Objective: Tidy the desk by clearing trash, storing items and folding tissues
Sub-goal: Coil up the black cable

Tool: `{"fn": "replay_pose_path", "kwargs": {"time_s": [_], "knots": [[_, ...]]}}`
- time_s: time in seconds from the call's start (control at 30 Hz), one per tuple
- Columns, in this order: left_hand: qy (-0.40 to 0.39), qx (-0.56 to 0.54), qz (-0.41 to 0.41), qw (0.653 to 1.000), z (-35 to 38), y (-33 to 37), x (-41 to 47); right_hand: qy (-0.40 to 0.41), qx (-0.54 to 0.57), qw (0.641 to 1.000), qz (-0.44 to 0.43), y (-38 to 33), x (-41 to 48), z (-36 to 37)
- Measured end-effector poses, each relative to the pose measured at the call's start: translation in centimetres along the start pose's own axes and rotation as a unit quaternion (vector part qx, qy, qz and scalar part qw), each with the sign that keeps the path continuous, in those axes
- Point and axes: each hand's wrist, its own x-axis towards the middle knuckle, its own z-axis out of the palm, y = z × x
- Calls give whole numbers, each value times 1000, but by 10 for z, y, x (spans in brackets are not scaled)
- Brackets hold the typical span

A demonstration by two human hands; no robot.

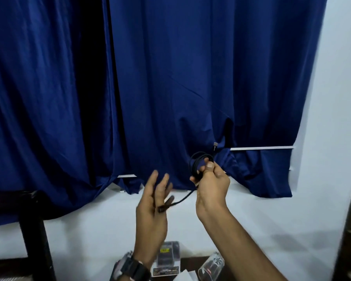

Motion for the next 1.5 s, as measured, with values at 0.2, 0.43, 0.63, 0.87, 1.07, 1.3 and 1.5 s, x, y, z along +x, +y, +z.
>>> {"fn": "replay_pose_path", "kwargs": {"time_s": [0.2,0.43,0.63,0.87,1.07,1.3,1.5], "knots": [[-211,280,45,935,-15,7,16,33,47,997,43,2,2,5],[-112,211,144,960,-12,21,-8,65,60,993,73,6,1,4],[-72,159,199,964,-5,26,-11,19,15,997,68,8,0,1],[104,68,139,982,5,34,9,-118,-150,978,-81,19,-21,-10],[62,14,80,995,4,31,13,-155,-189,965,-100,26,-31,-11],[41,97,94,990,3,28,9,-140,-214,962,-93,24,-34,-15],[-23,274,125,953,-4,25,19,-162,-211,962,-64,31,-36,-20]]}}
